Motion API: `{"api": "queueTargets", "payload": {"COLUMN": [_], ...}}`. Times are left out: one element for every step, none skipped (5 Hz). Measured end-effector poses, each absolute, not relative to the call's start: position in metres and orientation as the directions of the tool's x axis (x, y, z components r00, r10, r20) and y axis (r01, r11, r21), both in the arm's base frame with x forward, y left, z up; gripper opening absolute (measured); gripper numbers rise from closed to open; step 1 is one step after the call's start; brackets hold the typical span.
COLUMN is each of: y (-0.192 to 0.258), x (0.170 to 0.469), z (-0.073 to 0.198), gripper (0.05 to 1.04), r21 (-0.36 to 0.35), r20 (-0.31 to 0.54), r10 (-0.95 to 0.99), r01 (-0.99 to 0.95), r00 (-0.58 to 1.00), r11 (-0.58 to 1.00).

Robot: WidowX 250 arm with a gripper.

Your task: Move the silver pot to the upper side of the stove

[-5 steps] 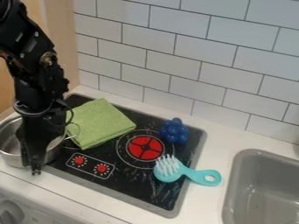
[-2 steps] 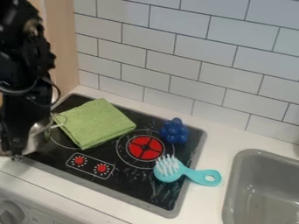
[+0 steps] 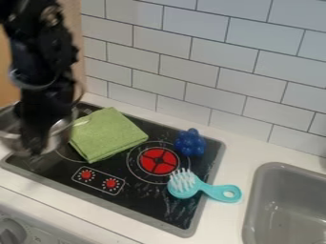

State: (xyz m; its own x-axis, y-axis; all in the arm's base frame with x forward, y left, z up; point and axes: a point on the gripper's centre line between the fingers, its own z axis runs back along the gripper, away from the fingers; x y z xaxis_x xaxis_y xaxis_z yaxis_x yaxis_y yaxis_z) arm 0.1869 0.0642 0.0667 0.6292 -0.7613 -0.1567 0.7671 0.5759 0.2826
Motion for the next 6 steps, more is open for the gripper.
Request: {"api": "queueTargets", "payload": {"y": [0.052, 0.049, 0.048, 0.049, 0.049, 0.050], "x": [0.209, 0.230, 0.237, 0.253, 0.260, 0.260], "z": [0.067, 0.065, 0.054, 0.047, 0.040, 0.031], "gripper": [0.050, 0.050, 0.050, 0.050, 0.067, 0.212], "r21": [0.290, 0.282, 0.257, 0.262, 0.262, 0.242], "r20": [-0.138, -0.117, -0.128, -0.139, -0.131, -0.155], "r10": [-0.803, -0.818, -0.829, -0.844, -0.847, -0.845], "r01": [0.799, 0.809, 0.826, 0.841, 0.842, 0.849], "r00": [0.580, 0.563, 0.544, 0.518, 0.515, 0.511], "r11": [0.527, 0.516, 0.502, 0.474, 0.471, 0.469]}}
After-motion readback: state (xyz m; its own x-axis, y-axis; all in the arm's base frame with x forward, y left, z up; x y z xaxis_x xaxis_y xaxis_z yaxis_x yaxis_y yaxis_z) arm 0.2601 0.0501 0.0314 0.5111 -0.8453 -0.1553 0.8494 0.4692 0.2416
